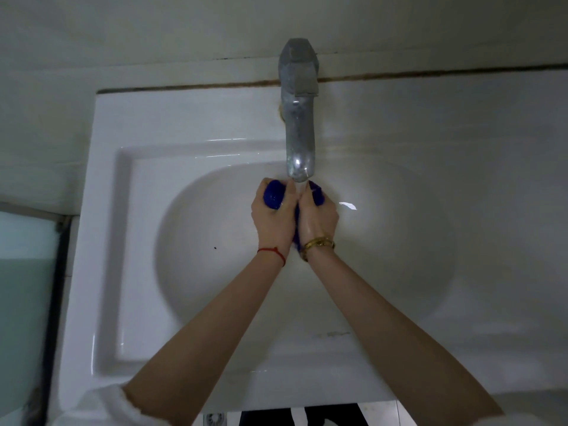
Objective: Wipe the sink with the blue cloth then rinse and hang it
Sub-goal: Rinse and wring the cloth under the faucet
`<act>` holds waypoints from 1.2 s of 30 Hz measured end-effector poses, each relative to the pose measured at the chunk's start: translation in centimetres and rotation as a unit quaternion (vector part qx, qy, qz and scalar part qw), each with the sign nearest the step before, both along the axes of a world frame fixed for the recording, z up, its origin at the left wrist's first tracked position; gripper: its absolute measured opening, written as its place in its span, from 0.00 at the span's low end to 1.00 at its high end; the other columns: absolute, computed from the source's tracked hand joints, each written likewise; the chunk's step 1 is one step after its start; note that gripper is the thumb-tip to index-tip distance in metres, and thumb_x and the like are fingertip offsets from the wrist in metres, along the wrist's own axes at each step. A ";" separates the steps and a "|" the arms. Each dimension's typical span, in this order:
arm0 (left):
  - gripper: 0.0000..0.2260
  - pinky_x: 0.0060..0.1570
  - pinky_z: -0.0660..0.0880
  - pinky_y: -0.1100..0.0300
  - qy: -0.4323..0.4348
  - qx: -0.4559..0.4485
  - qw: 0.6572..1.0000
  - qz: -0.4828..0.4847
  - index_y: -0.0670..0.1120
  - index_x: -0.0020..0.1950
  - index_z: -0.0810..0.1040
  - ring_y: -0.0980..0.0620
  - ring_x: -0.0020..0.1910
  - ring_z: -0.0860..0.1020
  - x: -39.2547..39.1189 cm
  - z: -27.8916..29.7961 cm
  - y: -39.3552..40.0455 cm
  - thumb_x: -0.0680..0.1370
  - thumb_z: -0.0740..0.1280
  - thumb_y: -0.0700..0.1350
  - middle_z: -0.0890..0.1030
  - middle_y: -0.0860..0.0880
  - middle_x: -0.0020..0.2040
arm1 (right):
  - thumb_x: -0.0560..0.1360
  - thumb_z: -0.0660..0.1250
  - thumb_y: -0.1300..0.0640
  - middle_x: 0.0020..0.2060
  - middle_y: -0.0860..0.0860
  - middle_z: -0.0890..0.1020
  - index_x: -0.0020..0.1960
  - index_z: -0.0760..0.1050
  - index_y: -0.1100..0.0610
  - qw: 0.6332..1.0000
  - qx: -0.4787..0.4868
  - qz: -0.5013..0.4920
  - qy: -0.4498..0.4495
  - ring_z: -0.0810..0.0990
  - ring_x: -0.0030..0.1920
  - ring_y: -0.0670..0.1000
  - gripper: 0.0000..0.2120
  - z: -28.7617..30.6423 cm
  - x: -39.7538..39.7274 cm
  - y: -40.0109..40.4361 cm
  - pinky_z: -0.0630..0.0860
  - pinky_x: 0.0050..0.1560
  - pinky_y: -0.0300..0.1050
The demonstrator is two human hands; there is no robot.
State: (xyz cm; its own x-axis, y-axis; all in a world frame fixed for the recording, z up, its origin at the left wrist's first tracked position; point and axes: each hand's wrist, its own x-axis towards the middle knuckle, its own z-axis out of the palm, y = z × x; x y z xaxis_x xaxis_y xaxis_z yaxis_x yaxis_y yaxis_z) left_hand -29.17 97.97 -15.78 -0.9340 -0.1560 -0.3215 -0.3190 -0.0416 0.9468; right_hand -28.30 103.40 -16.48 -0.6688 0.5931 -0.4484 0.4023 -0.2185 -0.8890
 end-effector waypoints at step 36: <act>0.09 0.43 0.78 0.57 -0.030 -0.008 0.999 0.022 0.41 0.41 0.78 0.54 0.37 0.77 0.0 -0.1 0.2 0.79 0.68 0.44 0.79 0.49 0.35 | 0.77 0.62 0.45 0.29 0.47 0.75 0.35 0.68 0.53 0.993 0.093 0.067 -0.033 0.74 0.29 0.42 0.16 0.9 0.7 -0.1 0.69 0.30 0.37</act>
State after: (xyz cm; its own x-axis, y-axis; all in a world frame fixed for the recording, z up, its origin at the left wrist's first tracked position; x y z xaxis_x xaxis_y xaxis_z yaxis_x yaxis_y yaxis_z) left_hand -29.18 98.18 -15.87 -0.9056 -0.2017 -0.3731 -0.3727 -0.0411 0.9270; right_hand -27.63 103.27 -15.60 -0.7200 0.5770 -0.3856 0.4763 0.0067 -0.8792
